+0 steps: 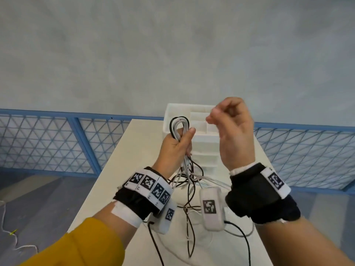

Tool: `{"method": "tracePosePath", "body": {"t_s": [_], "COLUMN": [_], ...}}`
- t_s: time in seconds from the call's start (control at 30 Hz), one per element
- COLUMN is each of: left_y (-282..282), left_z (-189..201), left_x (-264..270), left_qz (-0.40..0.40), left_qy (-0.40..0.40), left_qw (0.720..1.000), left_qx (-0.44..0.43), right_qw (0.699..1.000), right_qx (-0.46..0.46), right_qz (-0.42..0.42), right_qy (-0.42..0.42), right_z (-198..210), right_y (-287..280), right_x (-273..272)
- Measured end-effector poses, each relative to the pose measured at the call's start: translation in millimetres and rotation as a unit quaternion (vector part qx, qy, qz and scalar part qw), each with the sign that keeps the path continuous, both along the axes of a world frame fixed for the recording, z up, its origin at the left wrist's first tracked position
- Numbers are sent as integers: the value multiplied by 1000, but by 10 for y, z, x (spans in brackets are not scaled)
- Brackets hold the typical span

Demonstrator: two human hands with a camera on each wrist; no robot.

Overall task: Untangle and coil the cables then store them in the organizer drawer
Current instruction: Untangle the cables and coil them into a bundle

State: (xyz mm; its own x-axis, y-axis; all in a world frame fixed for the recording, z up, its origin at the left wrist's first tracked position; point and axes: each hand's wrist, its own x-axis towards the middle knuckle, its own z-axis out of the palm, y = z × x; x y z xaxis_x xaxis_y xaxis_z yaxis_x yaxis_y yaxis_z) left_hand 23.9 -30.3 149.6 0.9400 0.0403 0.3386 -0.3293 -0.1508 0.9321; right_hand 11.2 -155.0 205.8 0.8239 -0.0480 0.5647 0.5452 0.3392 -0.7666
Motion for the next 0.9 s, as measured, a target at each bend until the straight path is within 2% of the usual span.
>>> {"method": "tracePosePath", "body": {"t_s": [0.07,0.1,0.17,0.2,0.23,0.27,0.3,0.33,0.37,0.4,0.43,0.5,0.57,0.63,0.67,0.73,0.77,0.8,0.87,0.9], "left_y": [12,37,88,114,141,169,202,232,261,288,317,391,473,507,497,452,433,427,451,466], "left_z": [-33,-20,55,102,156,207,253,291,326,358,387,430,444,421,404,376,370,373,399,416], "left_x": [47,61,64,67,69,74,77,80,75,66,54,34,32,27,15,-19,-30,-39,-58,-70], "left_qz": [31,45,61,67,70,66,53,40,32,30,33,45,66,81,80,63,51,37,6,-14], "left_qy": [-15,-24,-39,-40,-36,-35,-37,-42,-45,-48,-54,-65,-68,-64,-62,-63,-64,-63,-52,-44], "left_qw": [999,998,995,992,989,985,981,977,975,974,972,966,958,955,956,959,961,963,965,964], "left_qx": [-13,-29,-72,-97,-124,-153,-182,-205,-217,-221,-224,-248,-272,-278,-276,-268,-265,-261,-257,-260], "right_qw": [975,959,958,973,984,971,934,889,851,828,819,819,839,849,844,815,808,818,872,887], "right_qx": [151,175,122,38,-85,-226,-353,-455,-523,-558,-566,-544,-489,-453,-456,-497,-513,-515,-471,-456], "right_qz": [128,178,206,172,102,17,-39,-52,-29,11,57,133,183,225,246,283,280,248,124,67], "right_qy": [98,132,160,151,120,77,45,29,33,52,79,125,156,154,137,94,76,60,39,14], "right_z": [58,32,-111,-207,-318,-437,-524,-584,-609,-621,-618,-579,-535,-482,-470,-453,-448,-447,-429,-431], "right_y": [10,5,-38,-78,-142,-216,-270,-316,-348,-373,-397,-428,-426,-353,-295,-182,-152,-137,-146,-169], "right_x": [-66,-107,-152,-150,-120,-60,-6,39,60,67,59,14,-44,-108,-131,-153,-135,-92,30,94]}}
